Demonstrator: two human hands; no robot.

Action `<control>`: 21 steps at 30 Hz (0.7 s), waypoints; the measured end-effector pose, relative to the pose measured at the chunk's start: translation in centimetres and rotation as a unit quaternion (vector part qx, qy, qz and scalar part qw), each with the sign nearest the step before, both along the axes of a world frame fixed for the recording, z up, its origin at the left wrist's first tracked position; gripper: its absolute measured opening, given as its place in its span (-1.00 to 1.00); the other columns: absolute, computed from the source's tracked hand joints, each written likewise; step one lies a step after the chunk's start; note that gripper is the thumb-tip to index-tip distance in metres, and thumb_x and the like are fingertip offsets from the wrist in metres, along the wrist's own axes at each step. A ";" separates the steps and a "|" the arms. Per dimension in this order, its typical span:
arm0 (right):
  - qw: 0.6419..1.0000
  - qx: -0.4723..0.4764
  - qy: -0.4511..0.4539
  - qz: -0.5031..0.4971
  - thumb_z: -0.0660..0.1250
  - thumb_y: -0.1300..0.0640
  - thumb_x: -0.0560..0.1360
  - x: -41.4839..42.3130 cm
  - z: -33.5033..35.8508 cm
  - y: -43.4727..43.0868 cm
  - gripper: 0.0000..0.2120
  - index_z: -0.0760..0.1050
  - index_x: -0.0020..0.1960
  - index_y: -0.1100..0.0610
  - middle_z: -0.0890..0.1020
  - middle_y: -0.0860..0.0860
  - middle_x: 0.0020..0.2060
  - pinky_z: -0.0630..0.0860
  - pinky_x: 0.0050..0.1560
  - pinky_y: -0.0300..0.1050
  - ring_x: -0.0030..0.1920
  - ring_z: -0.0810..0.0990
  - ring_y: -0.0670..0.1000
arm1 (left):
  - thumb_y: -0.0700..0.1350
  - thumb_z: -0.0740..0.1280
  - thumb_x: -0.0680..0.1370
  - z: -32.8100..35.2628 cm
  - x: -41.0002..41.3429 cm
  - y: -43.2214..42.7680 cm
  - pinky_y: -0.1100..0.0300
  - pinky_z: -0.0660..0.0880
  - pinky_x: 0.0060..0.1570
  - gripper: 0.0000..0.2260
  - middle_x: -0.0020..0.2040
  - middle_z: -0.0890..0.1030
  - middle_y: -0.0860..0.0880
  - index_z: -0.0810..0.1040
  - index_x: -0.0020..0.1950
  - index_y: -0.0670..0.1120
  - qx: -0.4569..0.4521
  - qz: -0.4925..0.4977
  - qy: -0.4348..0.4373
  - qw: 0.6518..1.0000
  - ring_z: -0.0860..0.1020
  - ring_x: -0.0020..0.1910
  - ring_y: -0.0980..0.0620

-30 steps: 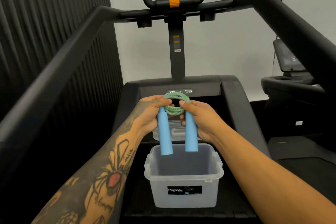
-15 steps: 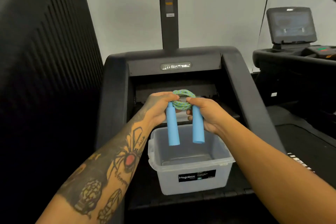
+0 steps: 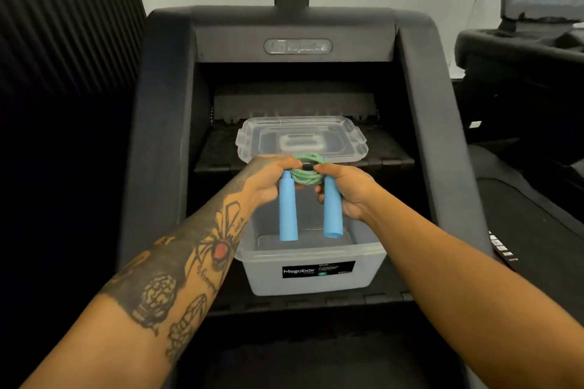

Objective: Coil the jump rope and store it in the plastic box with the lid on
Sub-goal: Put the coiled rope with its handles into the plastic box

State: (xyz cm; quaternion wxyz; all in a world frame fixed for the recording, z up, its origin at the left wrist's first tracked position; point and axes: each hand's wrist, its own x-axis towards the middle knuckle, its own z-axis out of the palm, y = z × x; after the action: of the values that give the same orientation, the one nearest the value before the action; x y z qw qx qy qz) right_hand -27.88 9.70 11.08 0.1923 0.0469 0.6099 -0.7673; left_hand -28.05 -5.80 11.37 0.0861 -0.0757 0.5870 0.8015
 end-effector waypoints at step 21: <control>0.969 0.155 -0.154 0.111 0.25 0.29 0.54 -7.8 -10.0 -1.0 -0.98 0.41 -0.05 0.24 0.49 0.18 -0.22 0.48 -0.38 -0.12 -0.37 0.46 0.04 | -0.27 0.17 0.60 -10.9 -6.0 -0.7 0.10 0.58 -0.33 -0.89 -0.23 0.62 -0.17 0.46 -0.06 -0.24 -0.106 -0.047 -0.240 0.964 0.59 -0.28 -0.05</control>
State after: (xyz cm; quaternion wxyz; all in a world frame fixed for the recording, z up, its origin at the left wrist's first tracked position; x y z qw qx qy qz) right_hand -35.70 8.72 1.12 0.3584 0.1260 0.6861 -0.6204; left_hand -34.03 -6.48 0.51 0.2532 -0.2467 0.6337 0.6881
